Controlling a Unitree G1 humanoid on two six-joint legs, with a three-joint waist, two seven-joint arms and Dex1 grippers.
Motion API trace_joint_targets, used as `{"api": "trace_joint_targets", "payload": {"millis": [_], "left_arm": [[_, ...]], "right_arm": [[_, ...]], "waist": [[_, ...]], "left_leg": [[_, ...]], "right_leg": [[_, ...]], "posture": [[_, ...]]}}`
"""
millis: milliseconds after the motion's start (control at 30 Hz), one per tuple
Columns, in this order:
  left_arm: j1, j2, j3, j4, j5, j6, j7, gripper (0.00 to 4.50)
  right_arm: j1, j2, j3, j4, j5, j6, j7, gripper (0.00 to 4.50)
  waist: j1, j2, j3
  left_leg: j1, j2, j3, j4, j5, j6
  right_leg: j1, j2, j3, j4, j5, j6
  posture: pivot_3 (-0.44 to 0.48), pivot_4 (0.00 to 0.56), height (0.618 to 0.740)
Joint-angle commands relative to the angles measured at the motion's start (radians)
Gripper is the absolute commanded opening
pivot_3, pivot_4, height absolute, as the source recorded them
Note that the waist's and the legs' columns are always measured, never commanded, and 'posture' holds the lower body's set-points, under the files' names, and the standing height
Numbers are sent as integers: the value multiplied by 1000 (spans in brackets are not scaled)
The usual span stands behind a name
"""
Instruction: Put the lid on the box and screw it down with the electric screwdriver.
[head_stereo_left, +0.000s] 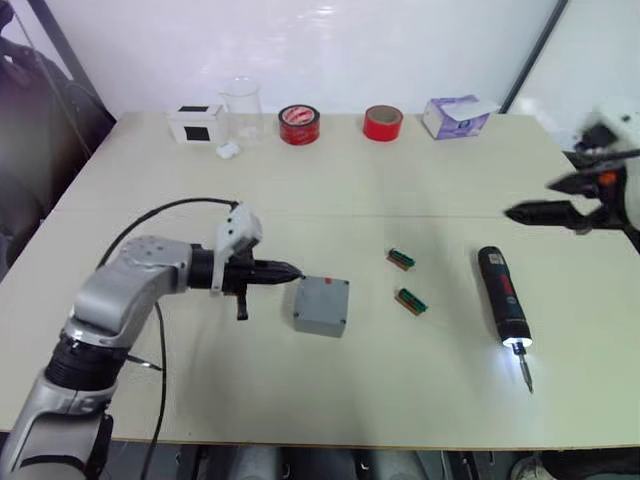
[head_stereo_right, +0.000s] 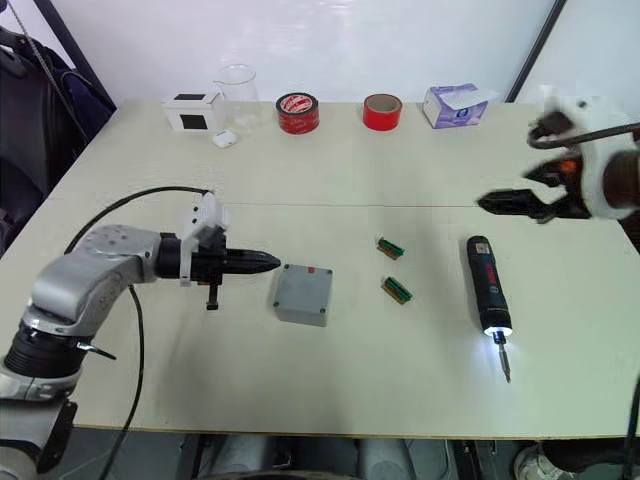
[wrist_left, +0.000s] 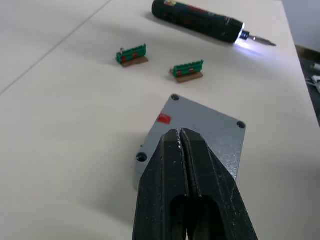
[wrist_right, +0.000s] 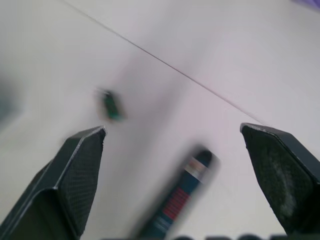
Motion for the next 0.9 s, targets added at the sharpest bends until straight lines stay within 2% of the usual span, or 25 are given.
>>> {"api": "trace_joint_targets", "payload": {"millis": [33,100,167,233,400,500,767,900], "left_arm": [[-11,21,-51,52,88,-73,1,0],[-10,21,-85,83,129,-104,-4,0],[-2,37,-124,107,195,-162,-3,0],[12,57,-147,107,232,-192,-16,0],[48,26,-153,50,211,-169,-12,0],[42,8,-197,60,277,-195,20,0],[16,-40,-240,74,302,-220,8,0],[-39,-95,-242,141,346,-240,56,0]], "right_arm": [[158,185,29,-204,64,6,-81,4464],[248,232,119,-280,27,-62,-122,4464],[292,194,239,-340,-47,-143,-150,4464],[313,199,279,-368,-64,-164,-173,4464],[340,311,324,-360,-58,-161,-226,4464],[346,317,366,-354,-71,-183,-222,4464],[359,354,401,-339,-75,-205,-234,4464],[351,386,398,-328,-71,-202,-246,4464]], "waist": [[8,1,1],[22,5,2],[27,6,2],[25,5,2],[23,5,2],[26,5,2],[25,5,2],[27,5,2]], "left_leg": [[-1,-1,0,-1,1,-2],[-3,-3,0,-1,2,-3],[-5,-6,2,1,2,-4],[-6,-7,2,4,1,-2],[-5,-5,2,7,1,-1],[-5,-4,1,8,1,-1],[-4,-4,1,8,1,-1],[-4,-4,1,8,1,-1]], "right_leg": [[-1,-2,0,0,0,0],[-2,-6,0,1,0,0],[-4,-7,1,1,1,1],[-3,-8,1,0,0,1],[-1,-7,1,0,-1,-2],[-1,-6,1,1,-1,-2],[0,-6,1,1,-1,-2],[0,-5,1,2,-1,-2]], "posture": [[0,150,740],[0,150,740],[0,150,740],[0,150,740],[0,150,740],[0,150,740],[0,150,740],[0,150,740]]}}
